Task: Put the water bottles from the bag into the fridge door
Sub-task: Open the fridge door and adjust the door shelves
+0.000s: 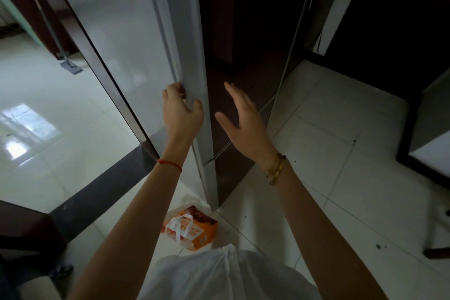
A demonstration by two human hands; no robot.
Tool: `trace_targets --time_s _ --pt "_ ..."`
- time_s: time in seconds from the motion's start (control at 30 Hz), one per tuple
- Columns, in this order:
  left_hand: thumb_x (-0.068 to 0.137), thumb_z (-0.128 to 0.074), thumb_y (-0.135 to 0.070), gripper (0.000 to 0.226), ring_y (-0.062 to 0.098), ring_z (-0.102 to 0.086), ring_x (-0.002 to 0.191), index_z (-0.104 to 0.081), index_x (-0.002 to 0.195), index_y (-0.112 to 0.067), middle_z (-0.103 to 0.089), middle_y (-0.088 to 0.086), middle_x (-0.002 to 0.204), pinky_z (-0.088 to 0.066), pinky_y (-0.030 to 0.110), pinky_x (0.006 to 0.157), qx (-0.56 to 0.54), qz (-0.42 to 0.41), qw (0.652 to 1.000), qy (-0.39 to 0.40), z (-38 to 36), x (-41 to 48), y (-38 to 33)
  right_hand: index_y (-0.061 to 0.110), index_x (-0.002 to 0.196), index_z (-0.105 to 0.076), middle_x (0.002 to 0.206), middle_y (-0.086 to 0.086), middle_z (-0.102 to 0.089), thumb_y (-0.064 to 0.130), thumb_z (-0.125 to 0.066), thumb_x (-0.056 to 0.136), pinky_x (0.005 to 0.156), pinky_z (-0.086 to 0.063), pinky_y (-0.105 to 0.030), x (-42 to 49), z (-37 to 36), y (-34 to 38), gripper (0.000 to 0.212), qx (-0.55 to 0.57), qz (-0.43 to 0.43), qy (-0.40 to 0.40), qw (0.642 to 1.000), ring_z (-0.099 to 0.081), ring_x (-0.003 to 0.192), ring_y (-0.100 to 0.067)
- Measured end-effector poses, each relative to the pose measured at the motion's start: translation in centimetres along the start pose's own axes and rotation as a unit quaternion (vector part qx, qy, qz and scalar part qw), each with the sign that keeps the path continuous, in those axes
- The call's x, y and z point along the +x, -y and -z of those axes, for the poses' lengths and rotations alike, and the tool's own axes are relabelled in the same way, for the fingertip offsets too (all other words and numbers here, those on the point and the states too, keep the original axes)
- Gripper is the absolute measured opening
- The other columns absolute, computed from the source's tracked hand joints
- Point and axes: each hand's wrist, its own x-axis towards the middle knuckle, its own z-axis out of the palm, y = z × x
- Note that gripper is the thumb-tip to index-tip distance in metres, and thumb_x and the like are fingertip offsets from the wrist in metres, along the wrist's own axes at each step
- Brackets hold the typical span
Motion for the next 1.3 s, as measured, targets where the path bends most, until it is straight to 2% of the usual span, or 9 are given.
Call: trace_targets --time_s 0.13,0.3,0.43,0.53,0.63,0.77,0.9,1.17,1.3 --pt "0.089 -0.058 -0.012 0.043 0.02 -0.057 0.117 -0.049 0.13 -0.004 -0.053 0.011 0.129 -0.05 0.03 0.098 0.016 0.008 0.999 0.027 0.5 -0.5 -0.5 0.017 0.15 -0.028 0.155 -0.001 -0.03 0.034 -0.052 0.097 0.112 -0.027 -0.025 0.0 -0.2 0.3 0.061 0.011 0.018 -0.025 0.999 -0.027 0.144 -0.016" --pt "0.091 -0.057 -0.011 0.021 0.003 -0.059 0.091 -0.058 0.113 -0.007 -0.061 0.0 0.107 -0.044 0.001 0.074 -0.001 -0.043 0.997 0.059 0.1 -3.8 -1.6 0.01 0.144 -0.037 0.144 -0.007 -0.039 0.033 -0.056 0.093 0.109 -0.043 -0.033 -1.0 0.3 0.9 0.06 0.053 0.049 -0.123 0.99 -0.041 0.133 -0.016" --pt "0.093 -0.057 -0.013 0.01 -0.01 -0.056 0.073 -0.062 0.091 -0.022 -0.059 -0.019 0.08 -0.041 -0.002 0.069 -0.016 -0.116 0.986 0.117 -0.4 -5.6 -3.1 0.0 0.138 -0.041 0.137 -0.016 -0.044 0.028 -0.065 0.087 0.102 -0.049 -0.036 -2.4 1.5 0.3 0.062 0.041 0.08 -0.227 0.97 -0.051 0.125 -0.021" --pt "0.089 -0.058 -0.008 0.014 -0.007 -0.063 0.079 -0.071 0.091 -0.015 -0.071 -0.008 0.087 -0.046 0.001 0.079 -0.039 -0.202 0.968 0.145 -1.4 -6.6 -5.0 -0.005 0.134 -0.043 0.132 -0.018 -0.046 0.015 -0.073 0.084 0.096 -0.052 -0.038 -3.8 3.1 -0.5 0.061 0.032 0.059 -0.31 0.948 -0.055 0.117 -0.022" --pt "0.088 -0.052 -0.011 0.021 0.008 -0.07 0.087 -0.071 0.096 -0.011 -0.072 -0.004 0.096 -0.056 0.019 0.083 -0.091 -0.259 0.948 0.16 -2.4 -7.3 -6.9 -0.007 0.133 -0.042 0.13 -0.014 -0.048 0.009 -0.07 0.085 0.095 -0.052 -0.039 -5.1 5.2 -1.6 0.057 0.018 0.041 -0.355 0.934 -0.055 0.115 -0.018" --pt "0.09 -0.052 -0.007 0.021 0.008 -0.064 0.092 -0.069 0.102 -0.007 -0.067 0.001 0.1 -0.051 0.017 0.086 -0.067 -0.329 0.937 0.099 -4.4 -7.4 -8.4 -0.003 0.134 -0.043 0.126 -0.007 -0.05 0.006 -0.061 0.09 0.097 -0.051 -0.032 -6.7 7.9 -3.1 0.049 -0.015 0.016 -0.393 0.919 -0.054 0.116 -0.017" --pt "0.085 -0.059 -0.006 0.034 0.015 -0.054 0.11 -0.063 0.118 -0.012 -0.058 0.005 0.117 -0.05 0.04 0.093 -0.05 -0.336 0.934 0.112 -7.1 -7.0 -9.4 -0.003 0.137 -0.041 0.131 -0.013 -0.053 0.005 -0.053 0.094 0.101 -0.05 -0.029 -8.0 10.4 -4.3 0.045 -0.04 -0.009 -0.428 0.903 -0.054 0.12 -0.015" --pt "0.081 -0.061 -0.004 0.042 0.028 -0.054 0.113 -0.063 0.122 -0.011 -0.061 0.01 0.121 -0.041 0.037 0.102 -0.013 -0.405 0.906 0.125 -11.9 -8.1 -12.7 0.005 0.146 -0.032 0.139 -0.001 -0.053 0.009 -0.048 0.098 0.1 -0.051 -0.038 -9.6 16.0 -8.7 0.051 -0.081 -0.071 -0.474 0.874 -0.056 0.122 -0.008" --pt "0.083 -0.061 -0.006 0.04 0.031 -0.054 0.112 -0.065 0.122 -0.013 -0.06 0.009 0.123 -0.042 0.048 0.098 -0.029 -0.422 0.899 0.117 -14.1 -8.2 -14.2 0.008 0.148 -0.029 0.136 -0.013 -0.055 0.017 -0.045 0.1 0.101 -0.051 -0.044 -9.4 18.7 -11.6 0.052 -0.106 -0.092 -0.493 0.859 -0.057 0.124 -0.023"
